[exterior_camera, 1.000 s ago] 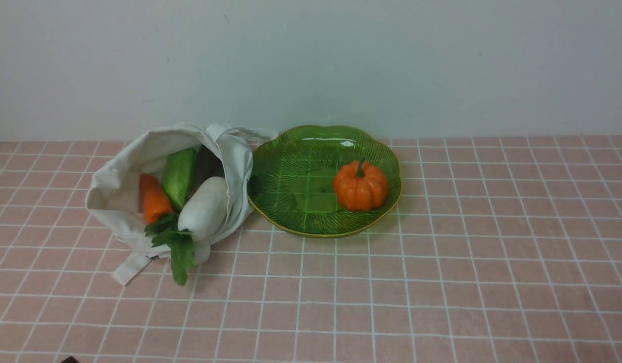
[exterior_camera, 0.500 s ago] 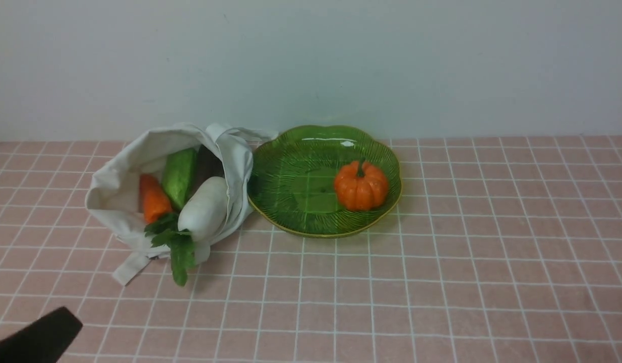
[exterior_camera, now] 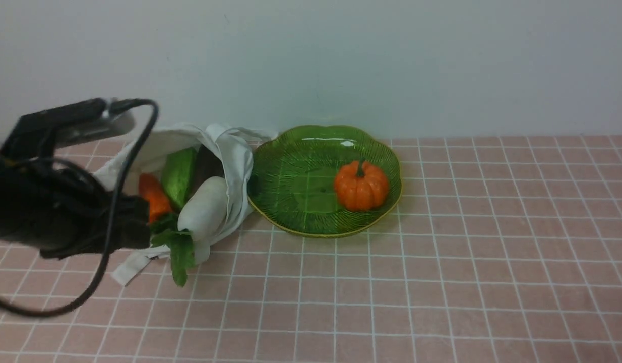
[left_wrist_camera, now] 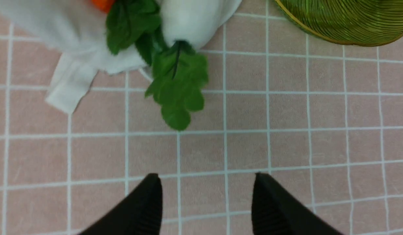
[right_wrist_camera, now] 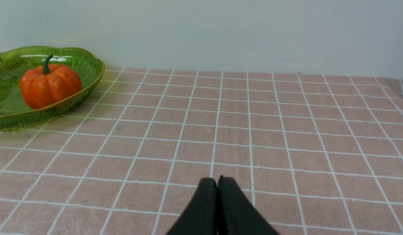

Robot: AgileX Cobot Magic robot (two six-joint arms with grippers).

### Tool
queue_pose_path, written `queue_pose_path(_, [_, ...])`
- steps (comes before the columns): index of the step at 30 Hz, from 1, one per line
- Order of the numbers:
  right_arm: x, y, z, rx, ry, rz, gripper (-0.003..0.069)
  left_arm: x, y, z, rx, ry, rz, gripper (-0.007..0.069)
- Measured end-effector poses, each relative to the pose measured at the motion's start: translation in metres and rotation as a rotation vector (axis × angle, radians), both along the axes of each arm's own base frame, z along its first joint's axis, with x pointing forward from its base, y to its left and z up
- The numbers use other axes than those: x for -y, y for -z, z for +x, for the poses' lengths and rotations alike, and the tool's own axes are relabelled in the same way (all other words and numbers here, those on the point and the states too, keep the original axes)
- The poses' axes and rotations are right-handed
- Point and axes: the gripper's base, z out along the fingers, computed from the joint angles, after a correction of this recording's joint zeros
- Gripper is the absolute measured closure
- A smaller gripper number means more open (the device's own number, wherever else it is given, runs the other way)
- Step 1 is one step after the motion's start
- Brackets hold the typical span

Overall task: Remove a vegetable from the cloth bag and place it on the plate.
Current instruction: Use the left arm to grab a white radish from the bag

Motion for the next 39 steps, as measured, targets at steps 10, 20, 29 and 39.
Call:
queue_pose_path(10, [0.000,0.000,0.000,0.000,0.000,0.000,0.0673,0.021,0.038,0.091,-0.070,0.074,0.047,0.0143])
queue_pose_path(20, [0.000,0.000,0.000,0.000,0.000,0.000,0.0673,0.024,0.091,0.139,-0.086,0.109,0.112,0.0153])
queue_pose_path(29, [0.000,0.000,0.000,0.000,0.000,0.000,0.0673,0.017,0.067,0.123,-0.138,0.172,0.193,0.0196])
queue_pose_path(39, [0.000,0.000,0.000,0.000,0.000,0.000,0.0673,0.010,-0.048,0.052,-0.060,0.087,0.227,0.0196])
